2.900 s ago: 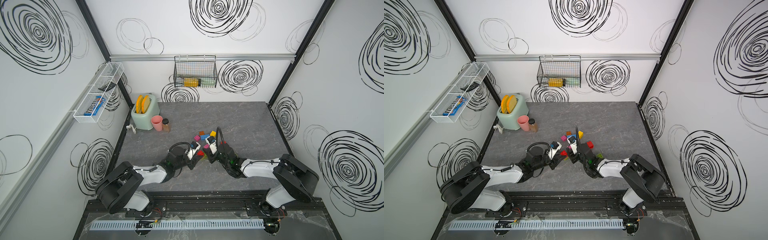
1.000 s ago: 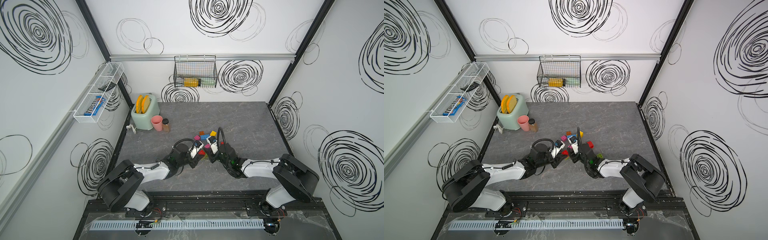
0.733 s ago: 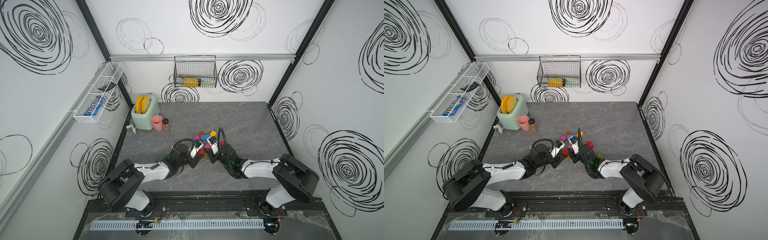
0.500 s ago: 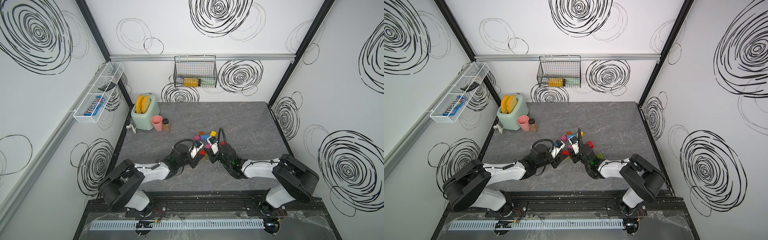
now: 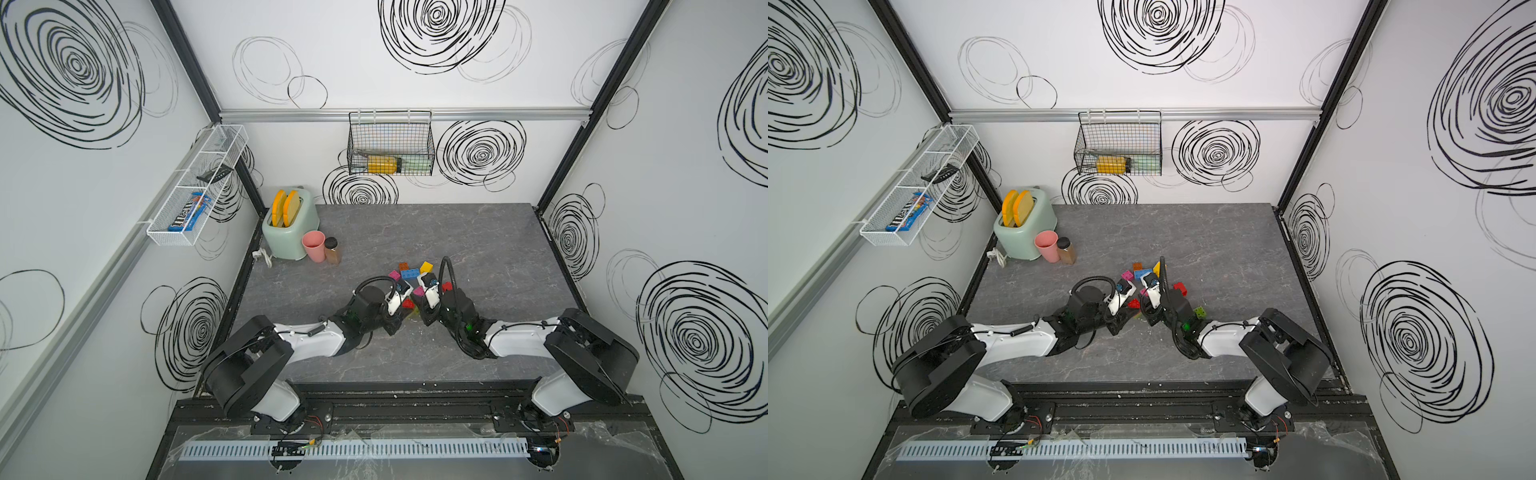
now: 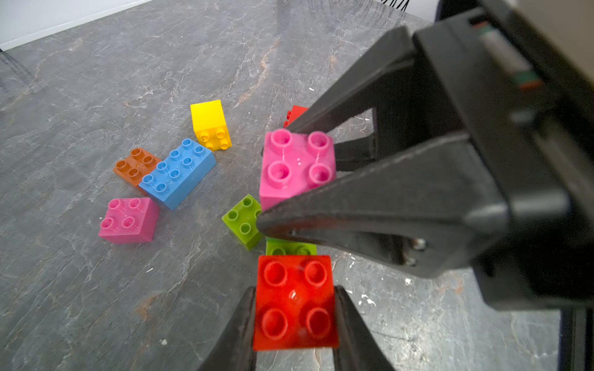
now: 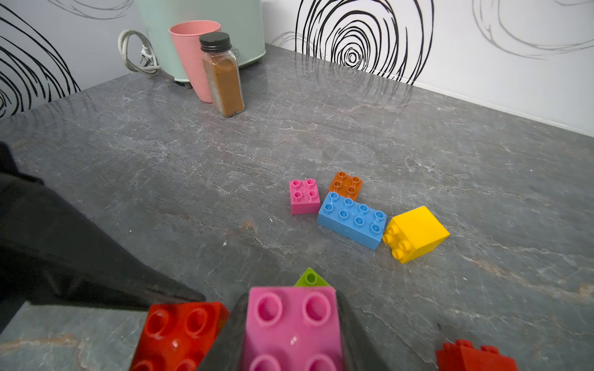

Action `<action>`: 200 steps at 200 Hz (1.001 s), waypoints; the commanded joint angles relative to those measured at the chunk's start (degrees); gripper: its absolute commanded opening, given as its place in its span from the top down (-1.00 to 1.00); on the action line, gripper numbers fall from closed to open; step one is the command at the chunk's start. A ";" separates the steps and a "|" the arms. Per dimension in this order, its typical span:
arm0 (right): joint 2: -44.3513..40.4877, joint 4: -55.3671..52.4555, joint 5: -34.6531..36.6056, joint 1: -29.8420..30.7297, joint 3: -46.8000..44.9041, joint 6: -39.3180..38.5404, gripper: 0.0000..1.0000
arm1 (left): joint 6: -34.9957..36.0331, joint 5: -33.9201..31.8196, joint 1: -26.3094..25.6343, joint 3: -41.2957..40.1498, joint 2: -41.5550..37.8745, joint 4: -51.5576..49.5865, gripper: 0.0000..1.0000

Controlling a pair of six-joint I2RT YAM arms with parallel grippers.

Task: Assemble the number 4 with lego
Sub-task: Assemble the lego brick with the lego brick.

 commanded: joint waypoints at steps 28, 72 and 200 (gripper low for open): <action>3.64 -14.31 -3.12 0.89 -3.72 1.41 1.00 | -1.64 1.37 0.42 -1.63 3.68 -10.33 1.00; 3.25 -14.19 -2.96 0.16 -3.73 1.66 1.00 | -0.98 6.00 2.11 2.75 0.08 -8.79 -0.28; 2.92 -13.86 -3.31 -0.55 -3.99 1.01 1.00 | 0.83 10.63 5.63 -10.45 2.97 31.53 -0.53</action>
